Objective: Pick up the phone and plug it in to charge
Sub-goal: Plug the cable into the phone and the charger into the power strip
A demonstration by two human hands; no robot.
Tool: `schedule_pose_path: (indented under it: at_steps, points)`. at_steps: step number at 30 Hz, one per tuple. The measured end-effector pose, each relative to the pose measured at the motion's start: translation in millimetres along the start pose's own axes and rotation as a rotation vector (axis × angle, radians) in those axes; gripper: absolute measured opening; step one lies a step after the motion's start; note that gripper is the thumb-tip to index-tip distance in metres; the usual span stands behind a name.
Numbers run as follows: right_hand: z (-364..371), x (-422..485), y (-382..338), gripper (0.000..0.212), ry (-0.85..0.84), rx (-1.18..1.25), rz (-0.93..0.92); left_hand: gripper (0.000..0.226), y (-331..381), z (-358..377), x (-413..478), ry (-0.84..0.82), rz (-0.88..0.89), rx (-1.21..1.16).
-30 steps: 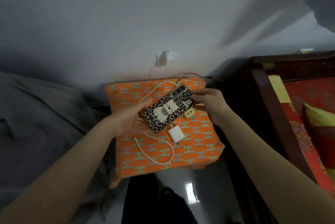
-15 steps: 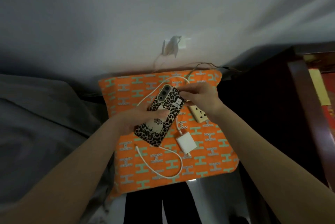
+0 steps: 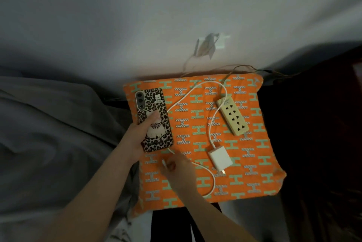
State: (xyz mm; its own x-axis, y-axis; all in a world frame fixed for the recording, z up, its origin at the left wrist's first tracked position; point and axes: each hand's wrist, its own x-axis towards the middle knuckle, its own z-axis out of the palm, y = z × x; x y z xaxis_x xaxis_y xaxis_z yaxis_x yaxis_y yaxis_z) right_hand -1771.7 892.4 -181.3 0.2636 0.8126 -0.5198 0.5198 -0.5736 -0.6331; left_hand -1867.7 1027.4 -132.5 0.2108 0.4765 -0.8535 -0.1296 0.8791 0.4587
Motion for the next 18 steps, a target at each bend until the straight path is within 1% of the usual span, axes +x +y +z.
schedule_pose_path:
  at_steps: [2,4,5,6,8,9,11,14,16,18]
  points:
    - [9,3,1,0.026,0.018,-0.154,-0.008,0.055,0,1,-1,0.023,-0.010,-0.028]
    - [12,5,1,0.025,0.022,-0.186,0.004,0.054,1,3,-2,0.040,-0.022,-0.049]
    - [11,4,1,0.023,0.020,-0.138,0.019,0.054,1,3,-3,0.041,-0.027,-0.060]
    - [7,3,1,0.019,0.012,-0.030,0.045,0.053,2,5,-5,0.042,-0.032,-0.074]
    - [-12,-2,-2,0.010,0.006,0.295,0.097,0.052,0,7,-8,0.053,-0.045,-0.108]
    - [-26,-6,-4,0.010,0.030,0.451,0.112,0.051,0,9,-10,0.058,-0.051,-0.132]
    - [-59,-16,-10,0.010,0.097,0.648,0.113,0.047,-1,17,-15,0.074,-0.062,-0.214]
    - [-104,-33,-24,0.010,0.142,0.740,0.021,0.037,-1,33,-24,0.130,-0.086,-0.366]
    - [-123,-42,-38,0.012,0.148,0.739,-0.050,0.028,-2,42,-29,0.147,-0.126,-0.442]
    - [-132,-47,-50,0.013,0.162,0.716,-0.082,0.016,-2,52,-35,0.140,-0.154,-0.483]
